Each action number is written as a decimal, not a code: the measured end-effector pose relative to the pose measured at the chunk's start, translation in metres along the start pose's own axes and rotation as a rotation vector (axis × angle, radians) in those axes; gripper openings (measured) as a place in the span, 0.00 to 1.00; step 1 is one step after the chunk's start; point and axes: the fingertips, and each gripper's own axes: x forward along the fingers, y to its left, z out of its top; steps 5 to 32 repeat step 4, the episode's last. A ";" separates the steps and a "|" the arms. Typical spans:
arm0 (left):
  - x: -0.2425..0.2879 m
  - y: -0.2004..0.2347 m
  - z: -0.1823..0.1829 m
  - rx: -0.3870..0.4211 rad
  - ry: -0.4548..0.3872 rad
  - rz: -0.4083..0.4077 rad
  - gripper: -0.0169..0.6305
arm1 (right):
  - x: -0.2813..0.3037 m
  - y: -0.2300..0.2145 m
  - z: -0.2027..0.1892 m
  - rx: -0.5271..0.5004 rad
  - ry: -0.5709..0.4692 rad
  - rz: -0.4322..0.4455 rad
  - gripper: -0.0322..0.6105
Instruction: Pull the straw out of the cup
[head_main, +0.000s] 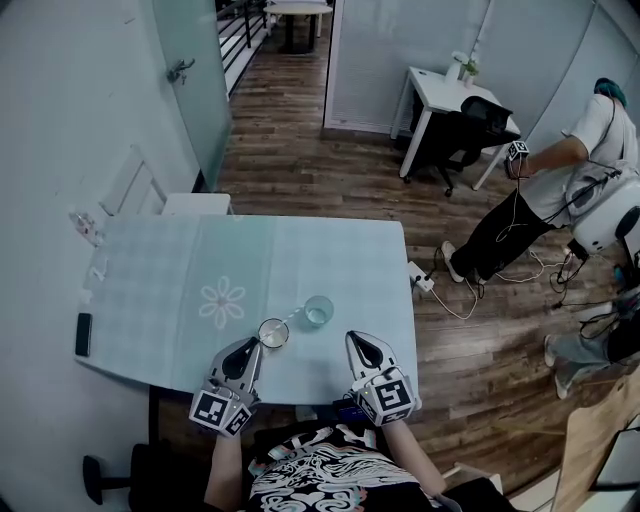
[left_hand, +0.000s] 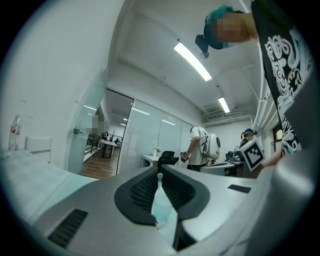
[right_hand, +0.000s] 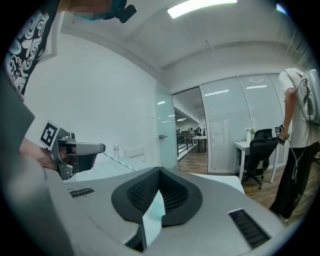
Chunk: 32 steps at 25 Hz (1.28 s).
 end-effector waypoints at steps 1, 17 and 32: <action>0.000 0.000 0.002 0.002 -0.004 0.001 0.08 | 0.000 0.000 0.001 0.000 -0.002 -0.001 0.08; -0.001 0.002 0.006 0.021 -0.008 0.007 0.08 | 0.001 -0.001 0.004 0.005 -0.011 -0.005 0.08; -0.001 0.002 0.006 0.021 -0.008 0.007 0.08 | 0.001 -0.001 0.004 0.005 -0.011 -0.005 0.08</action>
